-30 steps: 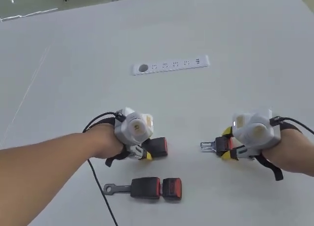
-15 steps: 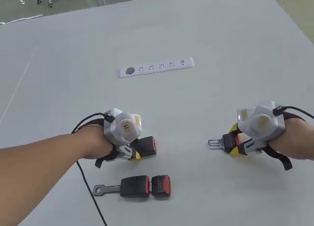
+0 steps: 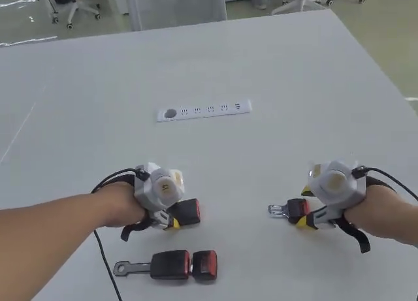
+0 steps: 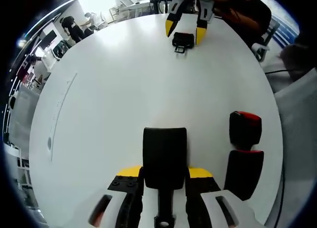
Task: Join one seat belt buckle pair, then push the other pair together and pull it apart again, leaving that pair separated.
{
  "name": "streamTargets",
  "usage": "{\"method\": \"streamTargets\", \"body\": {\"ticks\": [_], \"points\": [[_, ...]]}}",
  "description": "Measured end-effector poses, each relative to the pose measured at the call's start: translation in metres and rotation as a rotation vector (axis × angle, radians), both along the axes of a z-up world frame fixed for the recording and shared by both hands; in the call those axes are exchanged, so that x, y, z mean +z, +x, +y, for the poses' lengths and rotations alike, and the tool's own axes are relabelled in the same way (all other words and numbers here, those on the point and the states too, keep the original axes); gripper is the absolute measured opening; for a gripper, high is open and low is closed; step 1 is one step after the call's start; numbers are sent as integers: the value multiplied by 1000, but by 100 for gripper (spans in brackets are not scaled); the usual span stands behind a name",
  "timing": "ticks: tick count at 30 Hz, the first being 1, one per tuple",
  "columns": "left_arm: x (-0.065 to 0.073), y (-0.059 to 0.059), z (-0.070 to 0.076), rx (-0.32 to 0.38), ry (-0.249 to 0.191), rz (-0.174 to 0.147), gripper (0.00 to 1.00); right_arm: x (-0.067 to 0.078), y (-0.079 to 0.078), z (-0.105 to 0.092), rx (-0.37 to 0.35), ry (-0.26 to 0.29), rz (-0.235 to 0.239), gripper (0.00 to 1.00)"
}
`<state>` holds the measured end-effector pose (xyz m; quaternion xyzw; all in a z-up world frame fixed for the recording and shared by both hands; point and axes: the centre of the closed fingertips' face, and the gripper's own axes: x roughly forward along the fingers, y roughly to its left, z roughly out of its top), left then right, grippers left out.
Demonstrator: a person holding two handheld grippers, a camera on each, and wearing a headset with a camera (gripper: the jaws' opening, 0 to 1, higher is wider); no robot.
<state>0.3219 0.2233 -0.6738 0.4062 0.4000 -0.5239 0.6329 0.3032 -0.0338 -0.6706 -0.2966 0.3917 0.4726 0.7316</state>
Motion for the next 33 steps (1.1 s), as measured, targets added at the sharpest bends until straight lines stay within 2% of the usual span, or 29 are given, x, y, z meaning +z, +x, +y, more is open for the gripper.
{"method": "streamTargets", "body": {"ticks": [1,2,4,6,9,13,16,18,20,27,29,33], "points": [[4,1,0,39,-20,-7,33,4,-2,-1,-15,12,-9,45],[7,1,1,52,-22,-11,34,7,-2,0,-46,34,-23,47],[16,0,3,58,-36,-35,35,16,-6,-1,-84,59,-54,49],[27,-2,4,78,-72,-64,37,24,-11,0,-99,84,-78,50],[44,-10,7,123,-126,-94,39,32,-22,3,-93,90,-103,53],[59,-26,21,187,-171,-120,43,47,-36,9,-96,120,-139,55],[73,-38,32,251,-228,-156,49,58,-45,13,-103,148,-157,58],[79,-46,40,273,-241,-167,52,64,-51,15,-114,163,-169,62],[86,-55,49,312,-269,-188,56,68,-56,16,-131,182,-172,64],[100,-86,85,467,-332,-212,69,80,-75,12,-193,226,-169,72],[102,-91,92,496,-340,-213,72,83,-78,9,-228,246,-163,73],[109,-101,103,549,-375,-227,80,87,-84,6,-253,259,-165,79]]}}
